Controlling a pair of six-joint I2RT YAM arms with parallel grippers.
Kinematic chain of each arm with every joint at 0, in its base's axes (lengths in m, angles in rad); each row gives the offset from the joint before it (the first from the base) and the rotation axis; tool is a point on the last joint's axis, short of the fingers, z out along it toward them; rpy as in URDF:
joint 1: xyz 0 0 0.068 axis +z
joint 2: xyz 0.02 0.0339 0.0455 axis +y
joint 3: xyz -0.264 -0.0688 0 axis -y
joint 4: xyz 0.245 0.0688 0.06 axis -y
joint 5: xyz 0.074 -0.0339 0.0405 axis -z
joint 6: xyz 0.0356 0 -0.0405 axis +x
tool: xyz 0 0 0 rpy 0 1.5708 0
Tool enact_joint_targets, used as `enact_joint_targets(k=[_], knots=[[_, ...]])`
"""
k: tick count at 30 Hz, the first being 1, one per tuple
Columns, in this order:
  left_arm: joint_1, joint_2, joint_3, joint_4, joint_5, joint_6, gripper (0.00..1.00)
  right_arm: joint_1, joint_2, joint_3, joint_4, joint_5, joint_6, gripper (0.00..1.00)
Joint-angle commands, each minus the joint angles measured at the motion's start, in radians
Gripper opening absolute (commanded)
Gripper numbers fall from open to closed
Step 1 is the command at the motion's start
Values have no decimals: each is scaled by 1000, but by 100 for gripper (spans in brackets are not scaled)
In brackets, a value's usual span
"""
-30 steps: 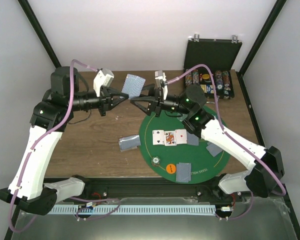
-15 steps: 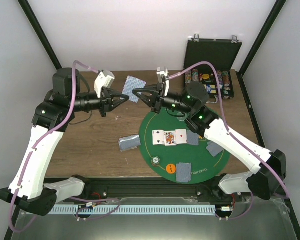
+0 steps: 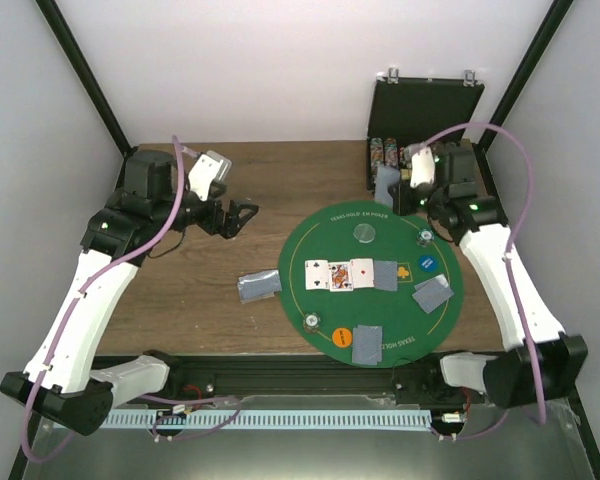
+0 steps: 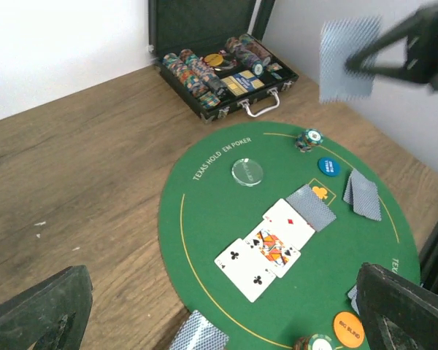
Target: Distribute texas hold em gaming equipment
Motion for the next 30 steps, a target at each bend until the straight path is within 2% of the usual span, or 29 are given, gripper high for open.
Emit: enact_joint_targets(k=[1, 3, 8, 11, 30], knots=[[6, -26, -10, 22, -23, 20, 100, -40, 122, -105, -331, 405, -169, 1], [7, -31, -14, 21, -15, 26, 100, -51, 149, -157, -312, 502, -164, 1], [9, -38, -29, 23, -13, 32, 99, -58, 194, -231, -260, 539, -156, 1], [9, -38, -33, 22, -6, 33, 100, -59, 240, -261, -238, 474, -152, 1], [8, -29, -20, 16, -10, 39, 100, -87, 404, -287, -228, 471, -168, 1]])
